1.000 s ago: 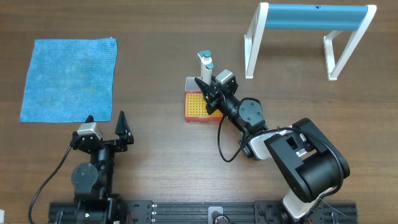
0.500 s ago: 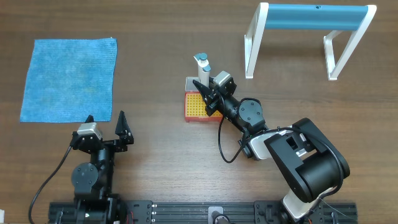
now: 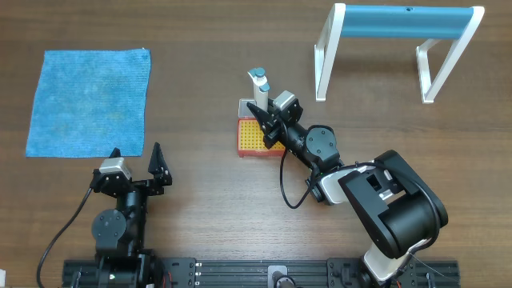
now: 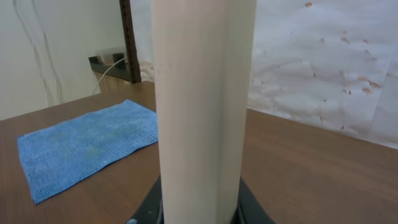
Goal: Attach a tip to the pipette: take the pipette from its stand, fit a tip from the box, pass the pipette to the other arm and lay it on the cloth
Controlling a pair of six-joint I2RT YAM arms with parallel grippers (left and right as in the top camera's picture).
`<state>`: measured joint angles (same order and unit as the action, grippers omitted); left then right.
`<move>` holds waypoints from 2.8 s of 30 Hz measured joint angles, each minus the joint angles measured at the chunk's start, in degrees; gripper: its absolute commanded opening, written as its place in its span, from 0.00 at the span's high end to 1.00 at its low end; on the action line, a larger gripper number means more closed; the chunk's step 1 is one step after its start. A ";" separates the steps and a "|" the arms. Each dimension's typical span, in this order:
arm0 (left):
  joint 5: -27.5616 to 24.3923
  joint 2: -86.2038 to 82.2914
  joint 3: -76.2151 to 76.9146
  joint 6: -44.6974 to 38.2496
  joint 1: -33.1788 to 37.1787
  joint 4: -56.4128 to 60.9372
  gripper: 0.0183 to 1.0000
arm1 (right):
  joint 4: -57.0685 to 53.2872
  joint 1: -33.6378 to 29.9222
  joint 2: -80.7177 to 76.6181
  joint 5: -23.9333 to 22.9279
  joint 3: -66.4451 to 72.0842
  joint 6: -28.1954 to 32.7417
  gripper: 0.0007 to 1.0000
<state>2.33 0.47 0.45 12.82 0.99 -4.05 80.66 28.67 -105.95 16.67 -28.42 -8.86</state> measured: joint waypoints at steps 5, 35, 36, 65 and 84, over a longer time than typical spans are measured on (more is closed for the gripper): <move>0.00 0.00 0.00 0.02 0.00 0.00 0.09 | -0.33 0.28 -0.50 0.02 -0.52 0.00 0.92; 0.00 0.00 0.00 0.02 0.00 0.00 0.09 | 4.50 0.76 -4.15 0.04 0.35 2.34 0.92; 0.02 0.00 0.00 0.02 0.00 0.00 0.09 | 5.11 0.76 -4.24 0.04 0.48 2.36 0.92; 0.02 -0.02 0.00 0.02 0.00 0.02 0.09 | -24.76 0.76 26.91 0.26 -0.09 3.21 0.92; 0.00 0.00 0.00 0.02 0.00 -0.02 0.09 | -53.05 1.42 43.71 1.97 -1.03 -16.09 0.92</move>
<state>2.33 0.47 0.45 12.84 0.99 -4.08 27.62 30.09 -62.24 18.63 -29.45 -24.95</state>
